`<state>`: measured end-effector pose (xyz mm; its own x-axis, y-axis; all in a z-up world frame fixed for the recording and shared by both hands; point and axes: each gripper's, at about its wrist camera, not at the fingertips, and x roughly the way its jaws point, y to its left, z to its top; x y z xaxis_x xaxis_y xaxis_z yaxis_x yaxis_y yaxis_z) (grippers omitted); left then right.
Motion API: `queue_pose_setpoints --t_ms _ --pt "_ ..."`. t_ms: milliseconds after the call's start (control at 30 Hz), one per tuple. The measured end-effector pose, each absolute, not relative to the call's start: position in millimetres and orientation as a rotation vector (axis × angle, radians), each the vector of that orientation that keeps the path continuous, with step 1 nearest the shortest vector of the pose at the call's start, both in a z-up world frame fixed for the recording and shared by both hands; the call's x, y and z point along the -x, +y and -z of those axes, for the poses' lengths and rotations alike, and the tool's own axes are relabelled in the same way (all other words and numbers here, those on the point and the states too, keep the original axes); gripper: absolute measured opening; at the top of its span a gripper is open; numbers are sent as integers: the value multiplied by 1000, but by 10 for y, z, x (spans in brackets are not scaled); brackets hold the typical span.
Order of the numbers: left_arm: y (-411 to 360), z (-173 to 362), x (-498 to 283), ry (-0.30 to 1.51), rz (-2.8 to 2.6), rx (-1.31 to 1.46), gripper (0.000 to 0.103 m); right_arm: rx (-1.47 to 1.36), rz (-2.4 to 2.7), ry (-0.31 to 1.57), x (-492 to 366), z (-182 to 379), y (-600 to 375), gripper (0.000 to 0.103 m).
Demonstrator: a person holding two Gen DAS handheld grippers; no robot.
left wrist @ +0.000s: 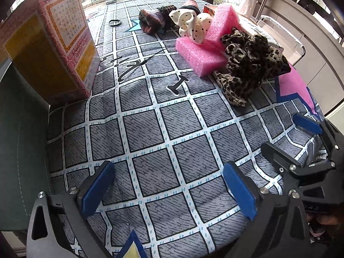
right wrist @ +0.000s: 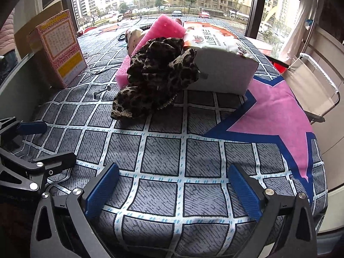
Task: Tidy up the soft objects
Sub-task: 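Move both grippers back to the remaining items on the bed, then grasp the leopard-print fabric with the right gripper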
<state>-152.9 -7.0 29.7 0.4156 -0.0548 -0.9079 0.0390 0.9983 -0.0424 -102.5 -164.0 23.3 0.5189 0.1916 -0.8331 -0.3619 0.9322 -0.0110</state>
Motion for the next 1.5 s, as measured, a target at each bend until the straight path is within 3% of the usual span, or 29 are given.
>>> queue_pose_setpoints --t_ms 400,633,1000,1067,1100,1133,1200,1500 --pt "-87 -288 1546 1104 52 9 103 182 -348 952 964 -243 -1700 102" --pt "-88 -279 1632 1053 53 5 103 -16 -387 1014 633 -343 -1811 102" --pt "-86 -283 1637 1052 52 5 103 -15 -436 925 182 -507 -1432 101" --pt "-86 -284 1646 1053 52 5 103 -34 -443 954 122 -453 -1362 83" --pt "-84 -283 1647 1054 51 5 103 -40 -459 981 94 -416 -1335 51" --pt "-83 -281 1643 1053 51 5 103 -33 -462 1002 87 -381 -1315 31" --pt "-84 -284 1641 1058 51 4 103 -32 -470 997 145 -401 -1347 28" --pt "-133 -312 1282 1167 59 17 103 -50 -332 1000 567 -341 -2043 28"
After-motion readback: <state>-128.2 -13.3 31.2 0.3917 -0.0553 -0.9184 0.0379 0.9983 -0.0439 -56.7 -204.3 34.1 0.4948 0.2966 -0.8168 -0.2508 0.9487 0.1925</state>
